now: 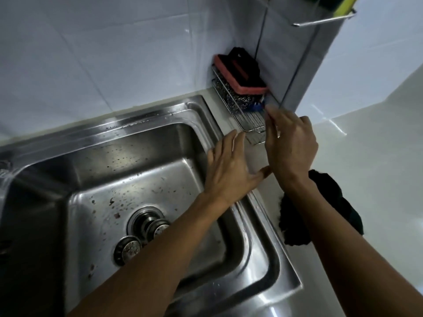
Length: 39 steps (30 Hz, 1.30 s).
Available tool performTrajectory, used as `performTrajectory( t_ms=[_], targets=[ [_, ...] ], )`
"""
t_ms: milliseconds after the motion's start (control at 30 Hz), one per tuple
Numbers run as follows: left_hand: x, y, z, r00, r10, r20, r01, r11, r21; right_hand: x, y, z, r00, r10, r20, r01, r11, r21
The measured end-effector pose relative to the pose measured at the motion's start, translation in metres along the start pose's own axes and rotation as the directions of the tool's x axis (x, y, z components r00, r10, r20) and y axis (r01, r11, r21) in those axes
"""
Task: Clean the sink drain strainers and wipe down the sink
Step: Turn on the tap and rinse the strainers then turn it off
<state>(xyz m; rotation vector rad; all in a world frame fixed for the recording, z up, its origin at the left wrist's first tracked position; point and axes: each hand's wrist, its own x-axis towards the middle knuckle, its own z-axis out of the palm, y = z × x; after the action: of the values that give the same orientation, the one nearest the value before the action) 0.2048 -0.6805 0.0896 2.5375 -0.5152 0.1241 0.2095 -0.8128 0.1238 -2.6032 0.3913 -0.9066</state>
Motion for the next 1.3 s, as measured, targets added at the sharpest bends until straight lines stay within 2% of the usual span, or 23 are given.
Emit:
performTrajectory(
  t_ms=[133, 267, 400, 500, 567, 600, 633, 667, 700, 733, 767, 800, 867, 967, 1100, 1200, 1300],
  targets=[
    [-0.002, -0.007, -0.004, 0.999, -0.033, 0.010, 0.032, 0.999, 0.026, -0.004, 0.010, 0.008, 1.000, -0.021, 0.023, 0.022, 0.999, -0.034],
    [-0.004, -0.017, -0.013, 0.999, -0.041, 0.017, 0.039, 0.998, 0.057, -0.005, 0.016, 0.006, 0.988, -0.071, 0.135, 0.083, 0.993, -0.088],
    [-0.014, -0.028, -0.029, 0.998, -0.062, 0.004, 0.062, 0.996, 0.064, -0.007, 0.000, -0.011, 0.982, -0.044, 0.183, 0.064, 0.992, -0.104],
    [-0.029, -0.047, -0.060, 0.996, -0.086, -0.023, 0.088, 0.995, 0.057, -0.016, -0.042, -0.026, 0.989, -0.089, 0.118, 0.091, 0.996, -0.007],
    [-0.050, -0.072, -0.091, 0.987, -0.118, -0.108, 0.124, 0.991, 0.053, -0.030, -0.089, -0.028, 0.986, -0.140, 0.095, 0.115, 0.965, 0.236],
    [-0.065, -0.090, -0.111, 0.978, -0.145, -0.148, 0.154, 0.987, 0.050, -0.041, -0.119, -0.024, 0.983, -0.127, 0.133, 0.058, 0.902, 0.427],
    [-0.082, -0.108, -0.129, 0.967, -0.175, -0.183, 0.185, 0.982, 0.040, -0.053, -0.149, -0.020, 0.971, -0.083, 0.224, -0.074, 0.787, 0.613],
    [-0.102, -0.131, -0.152, 0.954, -0.205, -0.221, 0.219, 0.975, 0.042, -0.066, -0.186, -0.014, 0.924, -0.035, 0.380, -0.286, 0.594, 0.752],
    [-0.124, -0.156, -0.175, 0.937, -0.225, -0.268, 0.248, 0.967, 0.054, -0.081, -0.225, -0.007, 0.818, -0.023, 0.575, -0.536, 0.333, 0.776],
    [-0.148, -0.182, -0.199, 0.916, -0.237, -0.322, 0.277, 0.957, 0.084, -0.097, -0.264, 0.001, 0.663, -0.080, 0.745, -0.742, 0.062, 0.667],
    [-0.170, -0.208, -0.224, 0.894, -0.242, -0.376, 0.310, 0.942, 0.132, -0.112, -0.301, 0.012, 0.516, -0.171, 0.840, -0.856, -0.143, 0.497],
    [-0.188, -0.231, -0.246, 0.874, -0.253, -0.414, 0.351, 0.919, 0.179, -0.124, -0.332, 0.022, 0.411, -0.253, 0.876, -0.902, -0.255, 0.349],
    [-0.219, -0.279, -0.291, 0.841, -0.322, -0.435, 0.455, 0.856, 0.245, -0.145, -0.397, 0.045, 0.300, -0.336, 0.893, -0.918, -0.355, 0.175],
    [-0.234, -0.335, -0.337, 0.864, -0.322, -0.386, 0.466, 0.802, 0.374, -0.160, -0.471, 0.078, 0.253, -0.297, 0.921, -0.901, -0.418, 0.113],
    [-0.219, -0.385, -0.351, 0.965, -0.158, -0.211, 0.250, 0.803, 0.541, -0.169, -0.513, 0.119, 0.292, -0.173, 0.941, -0.851, -0.495, 0.174],
    [-0.198, -0.407, -0.346, 0.987, -0.061, -0.150, 0.137, 0.806, 0.575, -0.173, -0.519, 0.128, 0.333, -0.152, 0.931, -0.806, -0.558, 0.197],
    [-0.187, -0.416, -0.337, 0.983, 0.002, -0.185, 0.108, 0.802, 0.587, -0.182, -0.515, 0.130, 0.369, -0.150, 0.917, -0.773, -0.598, 0.213]
  ],
)
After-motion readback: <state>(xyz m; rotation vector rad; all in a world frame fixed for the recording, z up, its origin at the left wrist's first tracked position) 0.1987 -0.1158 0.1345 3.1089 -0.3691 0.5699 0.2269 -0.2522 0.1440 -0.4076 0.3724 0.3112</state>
